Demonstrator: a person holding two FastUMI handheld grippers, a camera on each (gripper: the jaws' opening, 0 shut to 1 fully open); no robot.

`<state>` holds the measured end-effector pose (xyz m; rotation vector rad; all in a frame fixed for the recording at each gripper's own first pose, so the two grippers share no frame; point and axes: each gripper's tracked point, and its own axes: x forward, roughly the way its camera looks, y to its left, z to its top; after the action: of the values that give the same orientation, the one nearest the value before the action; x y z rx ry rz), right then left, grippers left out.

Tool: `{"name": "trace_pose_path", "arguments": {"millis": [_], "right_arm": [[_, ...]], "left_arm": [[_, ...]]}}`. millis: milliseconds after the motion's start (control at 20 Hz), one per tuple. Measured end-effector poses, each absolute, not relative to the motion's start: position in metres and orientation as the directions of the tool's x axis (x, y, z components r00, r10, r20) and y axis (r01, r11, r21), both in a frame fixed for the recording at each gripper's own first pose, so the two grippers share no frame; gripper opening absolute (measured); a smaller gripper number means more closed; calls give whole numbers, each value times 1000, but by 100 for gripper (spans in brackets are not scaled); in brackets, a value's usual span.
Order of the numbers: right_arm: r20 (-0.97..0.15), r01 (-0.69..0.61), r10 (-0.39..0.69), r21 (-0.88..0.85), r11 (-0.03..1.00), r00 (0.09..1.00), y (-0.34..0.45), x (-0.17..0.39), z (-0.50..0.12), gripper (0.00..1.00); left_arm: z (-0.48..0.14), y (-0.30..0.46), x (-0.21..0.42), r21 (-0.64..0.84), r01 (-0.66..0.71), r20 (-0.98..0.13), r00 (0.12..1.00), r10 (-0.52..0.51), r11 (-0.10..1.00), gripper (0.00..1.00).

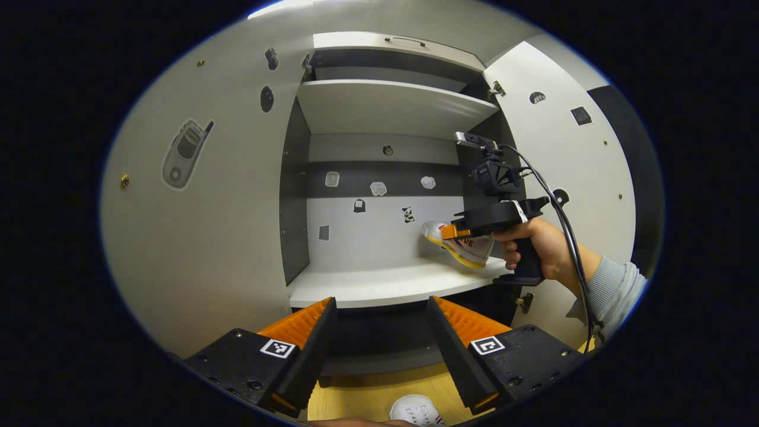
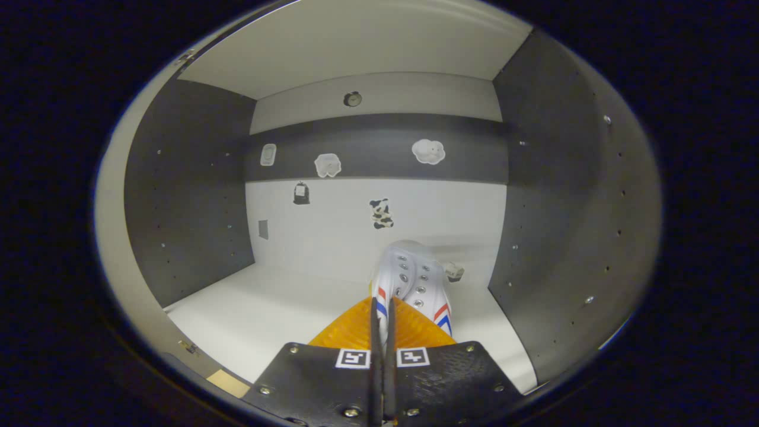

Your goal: Grab one shoe with the right hand and put it into the shoe cabinet, grab the other shoe with the left hand and put it into the shoe cabinet; then close the right door with the right hand and the left door with the left hand.

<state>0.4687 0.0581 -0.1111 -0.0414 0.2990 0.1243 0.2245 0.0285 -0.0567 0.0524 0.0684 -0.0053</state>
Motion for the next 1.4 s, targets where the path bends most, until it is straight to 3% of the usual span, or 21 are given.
{"name": "trace_pose_path", "arguments": {"millis": [100, 250, 300, 850, 1100, 1350, 1400], "right_arm": [[-237, -96, 88, -25, 995, 968, 47, 468, -101, 15], [-172, -100, 96, -12, 995, 980, 53, 448, -78, 84], [-166, -108, 105, -10, 994, 980, 57, 436, -73, 96], [49, -129, 133, -85, 988, 990, 87, 269, -38, 93], [64, -60, 70, -138, 989, 995, 61, 186, -58, 95], [29, -34, 36, -79, 996, 999, 34, 109, -80, 96], [23, -16, 17, -65, 998, 1000, 24, 94, -83, 92]], "left_arm": [[-59, 26, 224, 52, 13, -78, 997, -9, 999, 92], [-63, 17, 221, 66, 47, -96, 995, -40, 997, 92], [-61, 15, 220, 65, 52, -91, 995, -46, 997, 92], [-48, 4, 177, 46, 43, -86, 996, -39, 998, 92], [-38, 9, 150, 16, 37, -71, 997, -36, 999, 92], [-44, -2, 123, 12, 42, -37, 998, -42, 999, 92], [-48, -1, 118, 21, 34, -19, 999, -34, 999, 92]]}}
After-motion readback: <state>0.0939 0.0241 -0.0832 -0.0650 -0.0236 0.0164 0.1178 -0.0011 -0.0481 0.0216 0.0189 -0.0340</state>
